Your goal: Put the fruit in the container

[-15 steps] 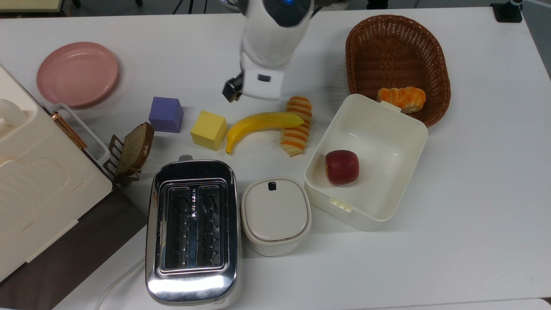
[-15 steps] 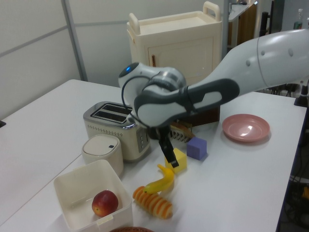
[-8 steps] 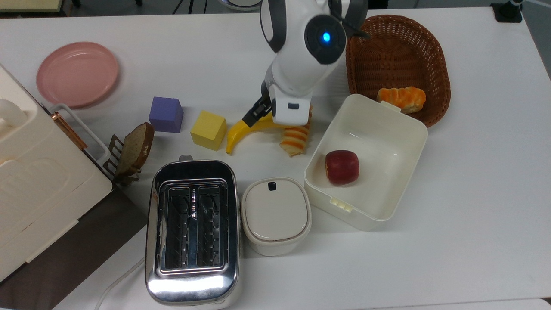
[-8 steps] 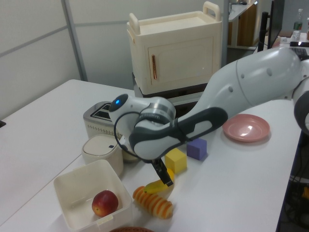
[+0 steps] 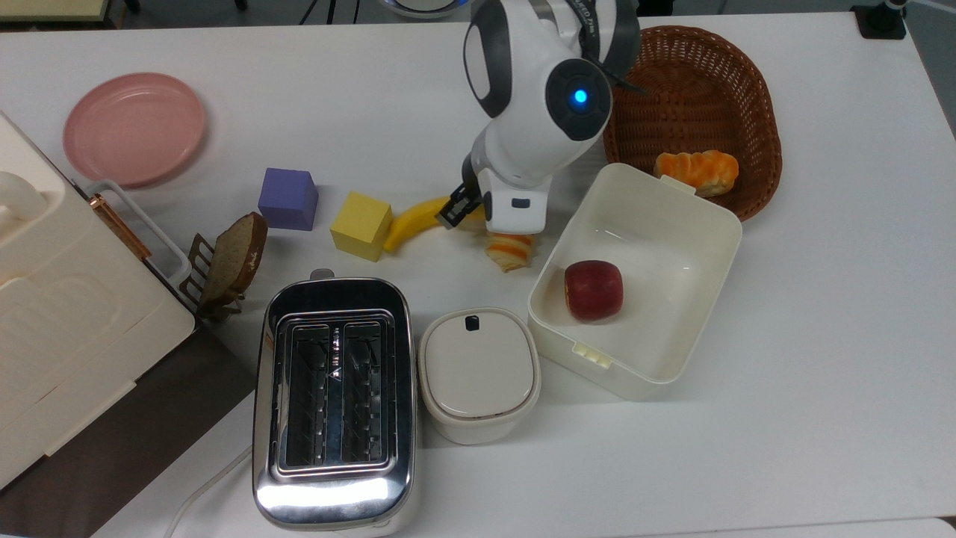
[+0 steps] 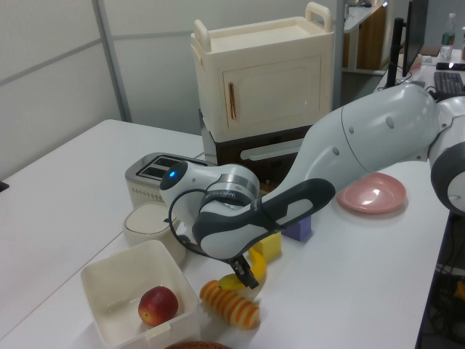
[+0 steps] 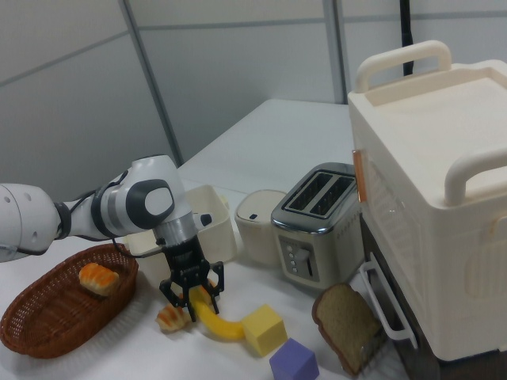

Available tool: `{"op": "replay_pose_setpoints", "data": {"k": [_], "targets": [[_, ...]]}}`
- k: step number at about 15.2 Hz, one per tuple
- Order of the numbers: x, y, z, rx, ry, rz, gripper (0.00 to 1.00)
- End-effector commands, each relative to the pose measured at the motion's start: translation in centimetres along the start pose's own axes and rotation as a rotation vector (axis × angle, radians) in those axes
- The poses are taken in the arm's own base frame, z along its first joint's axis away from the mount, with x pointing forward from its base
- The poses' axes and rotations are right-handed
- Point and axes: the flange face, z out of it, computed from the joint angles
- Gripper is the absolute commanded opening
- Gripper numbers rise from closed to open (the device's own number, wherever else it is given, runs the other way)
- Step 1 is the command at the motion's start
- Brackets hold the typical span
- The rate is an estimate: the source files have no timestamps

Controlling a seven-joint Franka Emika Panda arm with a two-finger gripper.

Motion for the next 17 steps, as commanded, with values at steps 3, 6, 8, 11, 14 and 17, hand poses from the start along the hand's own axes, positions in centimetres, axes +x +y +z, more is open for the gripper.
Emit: {"op": "replay_pose_setpoints", "data": {"k": [3, 6, 8, 11, 14, 17], "targets": [[-0.5, -0.5, -1.7, -0.042, 0.02, -0.02, 0.4], [-2.7, -0.6, -5.5, -0.047, 0.054, -0.007, 0.37], [-4.4, -0.9, -7.9, -0.04, 0.064, 0.006, 0.36], [-6.3, -1.5, -10.6, -0.011, 0.087, 0.022, 0.3], [-7.1, -1.5, -14.7, 0.029, 0.167, 0.084, 0.23], [-6.3, -2.4, -18.2, 0.049, 0.248, 0.248, 0.21]]}}
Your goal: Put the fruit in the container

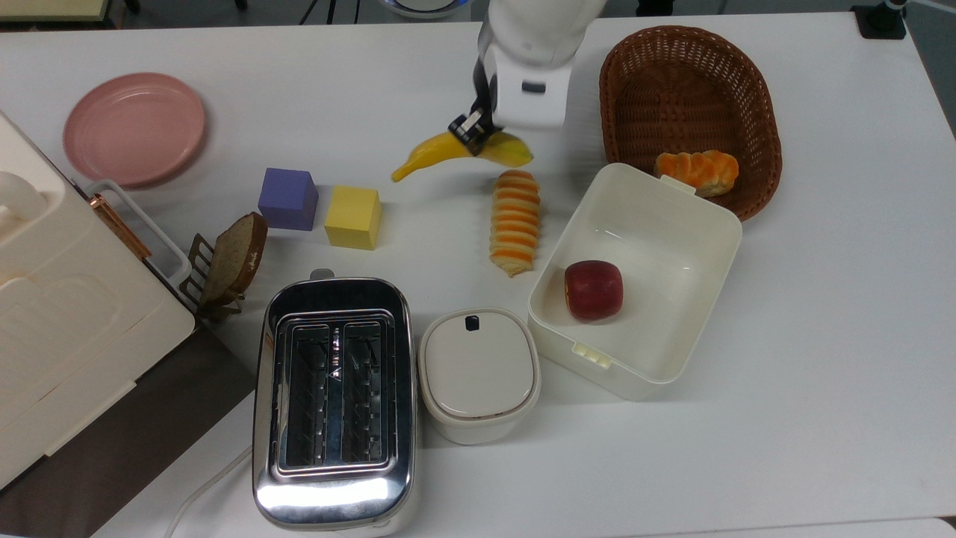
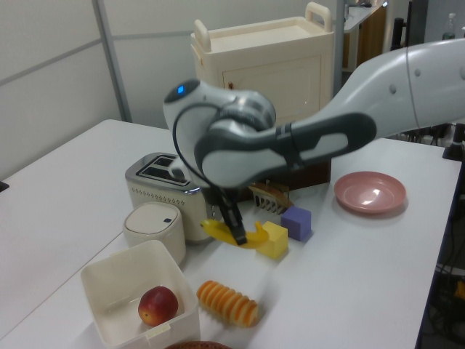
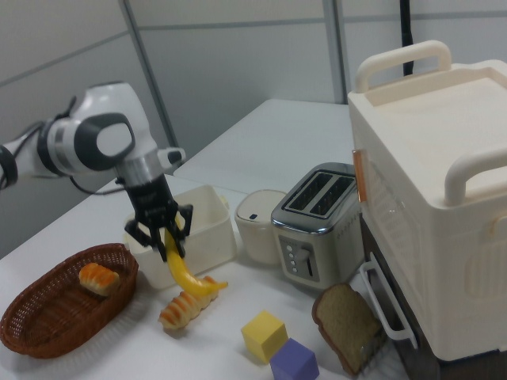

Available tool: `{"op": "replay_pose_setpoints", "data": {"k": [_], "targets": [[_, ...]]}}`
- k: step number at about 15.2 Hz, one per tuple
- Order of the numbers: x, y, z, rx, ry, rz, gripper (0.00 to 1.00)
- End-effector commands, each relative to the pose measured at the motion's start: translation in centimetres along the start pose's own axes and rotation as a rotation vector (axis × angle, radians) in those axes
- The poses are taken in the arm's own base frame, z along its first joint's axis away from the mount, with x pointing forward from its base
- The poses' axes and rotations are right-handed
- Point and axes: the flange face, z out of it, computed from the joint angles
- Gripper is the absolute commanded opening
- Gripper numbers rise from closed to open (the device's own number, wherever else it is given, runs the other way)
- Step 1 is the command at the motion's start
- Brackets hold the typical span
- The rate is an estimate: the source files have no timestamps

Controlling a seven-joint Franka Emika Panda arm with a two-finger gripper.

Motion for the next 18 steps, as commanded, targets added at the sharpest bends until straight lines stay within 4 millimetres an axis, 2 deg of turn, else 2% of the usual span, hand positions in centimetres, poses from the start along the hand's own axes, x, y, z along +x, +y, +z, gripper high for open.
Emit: {"op": "replay_pose_setpoints", "data": {"k": [1, 4, 6, 10, 15, 16, 17, 18], "targets": [[1.8, -2.2, -3.5, 0.019, 0.067, 0.188, 0.2], [4.0, -2.6, -5.4, 0.037, 0.132, 0.407, 0.2], [5.8, -4.3, -6.4, 0.063, 0.182, 0.494, 0.19], [8.5, -5.8, -8.5, 0.06, 0.368, 0.716, 0.18], [12.0, -5.4, -5.4, 0.037, 0.453, 0.935, 0.22], [12.4, -5.7, -4.8, 0.026, 0.449, 0.946, 0.32], [12.8, -5.8, -4.1, 0.023, 0.443, 0.963, 0.61], [13.3, -6.5, -4.0, 0.026, 0.441, 0.977, 1.0]]}}
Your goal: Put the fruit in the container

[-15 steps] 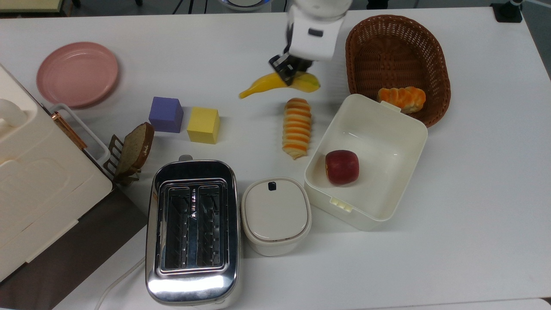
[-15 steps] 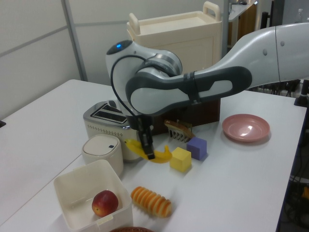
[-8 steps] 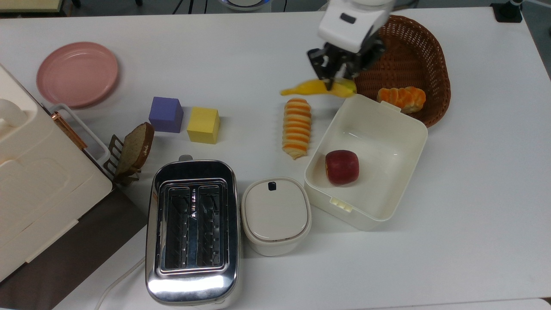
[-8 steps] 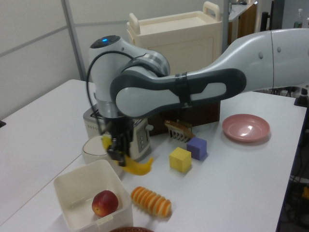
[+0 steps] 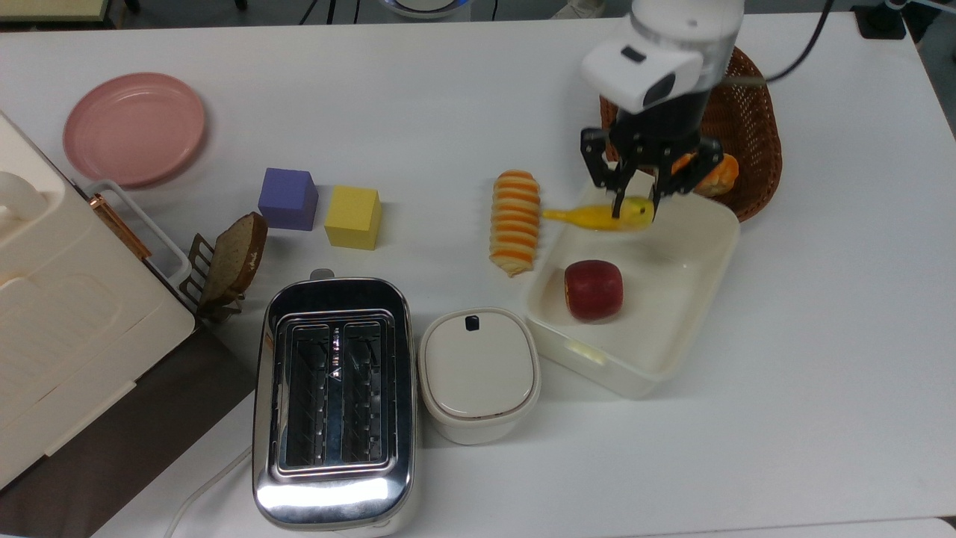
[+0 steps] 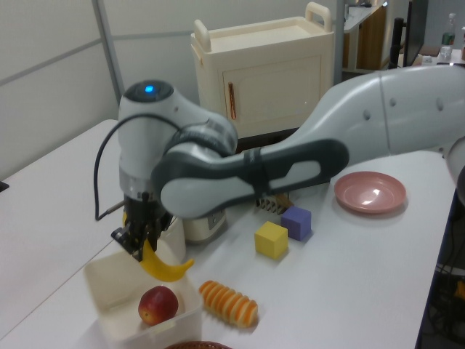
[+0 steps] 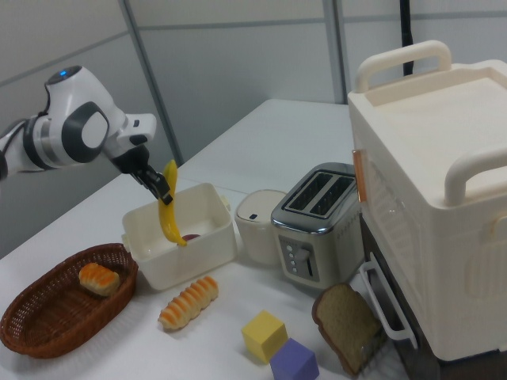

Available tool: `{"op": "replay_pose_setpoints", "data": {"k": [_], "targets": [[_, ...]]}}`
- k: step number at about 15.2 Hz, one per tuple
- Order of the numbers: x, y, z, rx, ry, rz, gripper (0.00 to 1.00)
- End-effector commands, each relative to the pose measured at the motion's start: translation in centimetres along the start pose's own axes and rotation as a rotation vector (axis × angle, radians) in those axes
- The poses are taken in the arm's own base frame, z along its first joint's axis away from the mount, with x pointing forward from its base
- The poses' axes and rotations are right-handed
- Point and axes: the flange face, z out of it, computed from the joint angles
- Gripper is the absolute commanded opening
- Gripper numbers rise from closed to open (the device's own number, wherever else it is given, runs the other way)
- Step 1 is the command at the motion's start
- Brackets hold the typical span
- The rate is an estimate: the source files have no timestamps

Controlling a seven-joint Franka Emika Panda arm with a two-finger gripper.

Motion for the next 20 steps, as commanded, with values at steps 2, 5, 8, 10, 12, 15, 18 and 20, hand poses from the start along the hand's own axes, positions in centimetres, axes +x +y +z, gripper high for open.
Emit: {"op": "replay_pose_setpoints", "data": {"k": [2, 5, 8, 10, 12, 15, 18, 20], "targets": [[-0.5, -1.8, 1.0, -0.021, 0.019, 0.061, 1.0], [-0.3, -1.4, 0.7, -0.02, 0.019, 0.079, 1.0], [0.3, 0.0, -1.2, -0.01, 0.028, 0.102, 1.0], [0.8, 2.2, -2.9, -0.019, 0.004, 0.131, 1.0], [0.6, 4.1, -4.7, -0.038, -0.038, 0.148, 1.0], [-0.3, 8.9, -5.6, -0.103, -0.188, 0.132, 1.0], [-1.3, 13.7, -7.0, -0.154, -0.296, 0.104, 1.0], [-1.3, 18.0, -7.6, -0.155, -0.322, 0.082, 1.0]]}}
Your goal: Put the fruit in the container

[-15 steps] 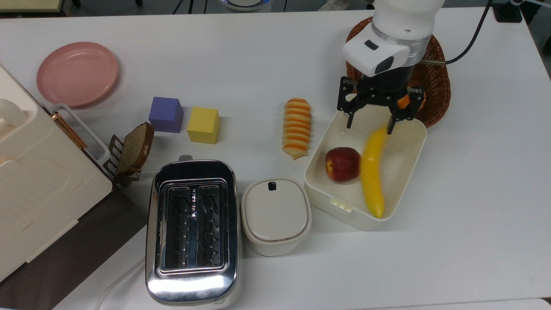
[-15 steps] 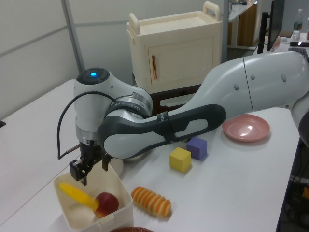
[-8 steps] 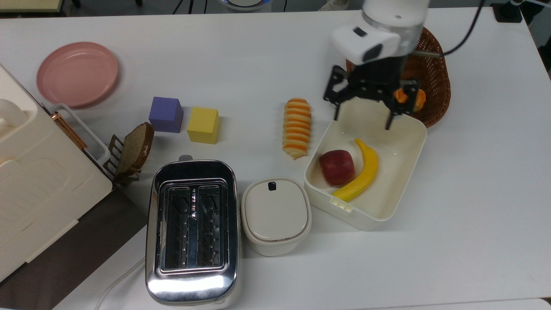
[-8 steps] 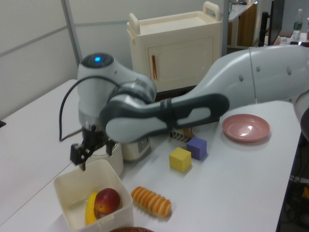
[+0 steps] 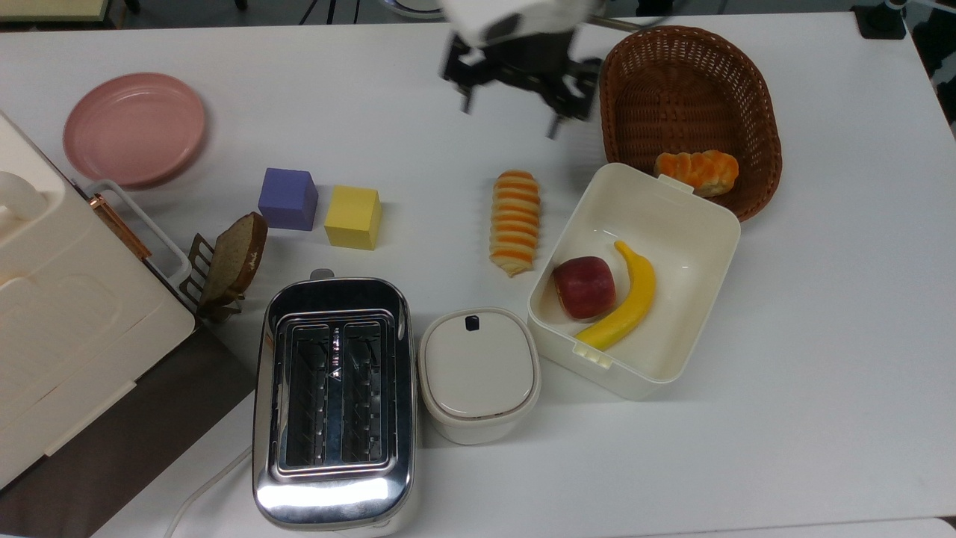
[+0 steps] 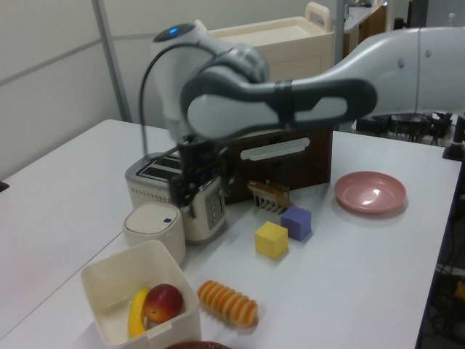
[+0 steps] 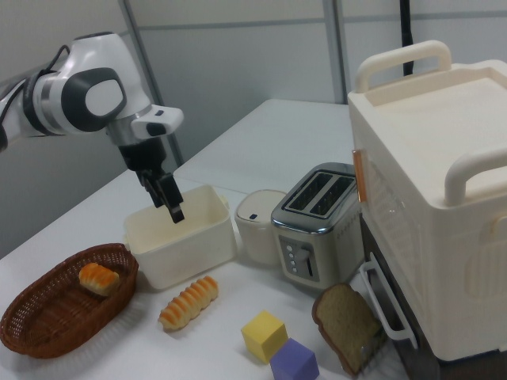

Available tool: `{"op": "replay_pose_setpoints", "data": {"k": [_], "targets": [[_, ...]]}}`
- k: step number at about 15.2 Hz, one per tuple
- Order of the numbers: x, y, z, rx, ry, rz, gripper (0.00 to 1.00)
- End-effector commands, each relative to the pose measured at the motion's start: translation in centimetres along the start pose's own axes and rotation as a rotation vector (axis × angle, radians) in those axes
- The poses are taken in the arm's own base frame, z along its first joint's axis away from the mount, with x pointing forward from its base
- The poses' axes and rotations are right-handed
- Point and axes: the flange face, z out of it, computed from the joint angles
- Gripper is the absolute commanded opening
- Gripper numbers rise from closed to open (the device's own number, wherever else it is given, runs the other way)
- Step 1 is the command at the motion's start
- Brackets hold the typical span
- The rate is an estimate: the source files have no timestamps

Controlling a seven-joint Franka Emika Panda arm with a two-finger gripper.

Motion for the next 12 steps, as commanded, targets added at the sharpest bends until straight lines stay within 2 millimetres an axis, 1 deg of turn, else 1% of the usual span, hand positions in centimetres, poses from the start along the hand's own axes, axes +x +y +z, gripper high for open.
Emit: {"op": "replay_pose_setpoints", "data": {"k": [1, 2, 5, 7, 8, 10, 12], "targets": [[-0.7, 6.9, 0.1, -0.022, -0.056, -0.075, 1.0], [-0.3, 8.4, 0.5, -0.02, -0.066, -0.091, 1.0], [1.1, 13.0, 0.6, -0.014, -0.071, -0.067, 1.0], [1.7, 15.5, 1.3, -0.003, -0.085, -0.095, 1.0], [2.0, 16.2, 1.6, 0.006, -0.09, -0.114, 1.0], [2.4, 17.8, 1.8, 0.014, -0.092, -0.095, 1.0], [2.6, 18.0, 1.7, 0.016, -0.086, -0.092, 1.0]]}}
